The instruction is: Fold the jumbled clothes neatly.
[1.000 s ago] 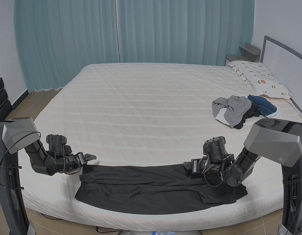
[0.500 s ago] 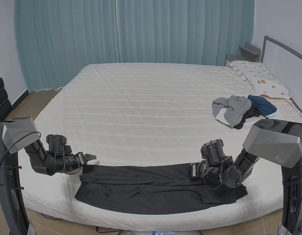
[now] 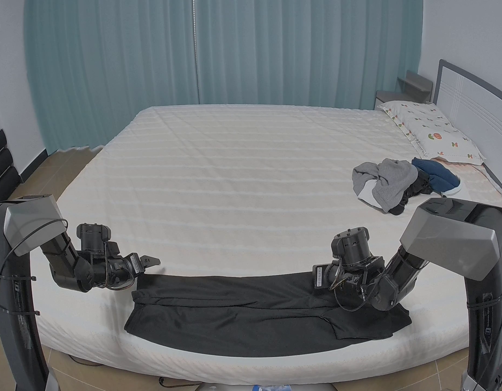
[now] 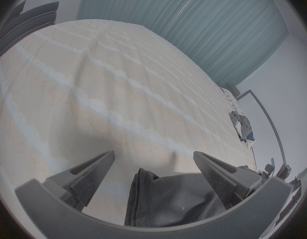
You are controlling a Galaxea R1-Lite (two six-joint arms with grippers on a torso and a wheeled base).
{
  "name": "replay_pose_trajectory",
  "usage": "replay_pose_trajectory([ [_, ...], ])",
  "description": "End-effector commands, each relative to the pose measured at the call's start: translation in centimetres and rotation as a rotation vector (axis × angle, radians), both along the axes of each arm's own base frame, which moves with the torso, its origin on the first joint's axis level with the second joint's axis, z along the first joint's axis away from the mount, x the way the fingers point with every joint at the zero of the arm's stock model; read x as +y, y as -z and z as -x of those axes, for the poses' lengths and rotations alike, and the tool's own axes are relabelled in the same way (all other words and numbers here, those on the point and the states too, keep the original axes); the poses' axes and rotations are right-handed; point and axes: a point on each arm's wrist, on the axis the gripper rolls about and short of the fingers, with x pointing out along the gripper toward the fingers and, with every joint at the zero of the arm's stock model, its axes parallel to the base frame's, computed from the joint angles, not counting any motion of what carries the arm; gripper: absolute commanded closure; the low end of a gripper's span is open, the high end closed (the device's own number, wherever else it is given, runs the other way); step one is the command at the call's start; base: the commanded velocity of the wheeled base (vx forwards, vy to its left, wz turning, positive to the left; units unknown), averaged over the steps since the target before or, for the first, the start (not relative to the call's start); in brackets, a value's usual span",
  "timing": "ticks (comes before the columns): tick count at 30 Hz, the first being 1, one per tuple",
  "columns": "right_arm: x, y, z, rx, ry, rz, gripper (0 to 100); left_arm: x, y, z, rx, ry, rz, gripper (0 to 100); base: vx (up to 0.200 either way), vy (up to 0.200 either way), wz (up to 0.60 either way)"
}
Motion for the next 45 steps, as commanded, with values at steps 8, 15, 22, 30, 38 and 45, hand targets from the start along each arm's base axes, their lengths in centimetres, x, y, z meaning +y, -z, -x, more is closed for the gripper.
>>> replay_pose_trajectory([
  [8, -1.5, -2.6, -0.3, -0.035, 0.069, -0.078, 0, 0.0, 0.1, 0.0, 0.001, -0.001, 0.000, 0, 0.000, 0.000, 0.00],
  [15, -6.1, -3.0, 0.7, 0.045, 0.147, -0.166, 0, 0.0, 0.1, 0.0, 0.003, -0.001, 0.002, 0, 0.000, 0.000, 0.00],
  [22, -9.3, -1.8, 0.6, 0.074, 0.198, -0.221, 0, 0.0, 0.0, 0.0, 0.003, -0.001, 0.002, 0, 0.000, 0.000, 0.00],
  [30, -9.8, 0.2, 0.3, 0.104, 0.215, -0.288, 0, 0.0, 0.0, 0.0, 0.003, -0.001, 0.002, 0, 0.000, 0.000, 0.00],
  [38, -10.2, 1.4, 0.1, 0.120, 0.232, -0.285, 0, 0.0, 0.0, 0.0, 0.003, -0.001, 0.002, 0, 0.000, 0.000, 0.00],
  [45, -11.0, 1.4, -0.3, 0.105, 0.259, -0.284, 100, 0.0, 0.1, 0.0, 0.004, -0.001, 0.003, 0, 0.000, 0.000, 0.00],
])
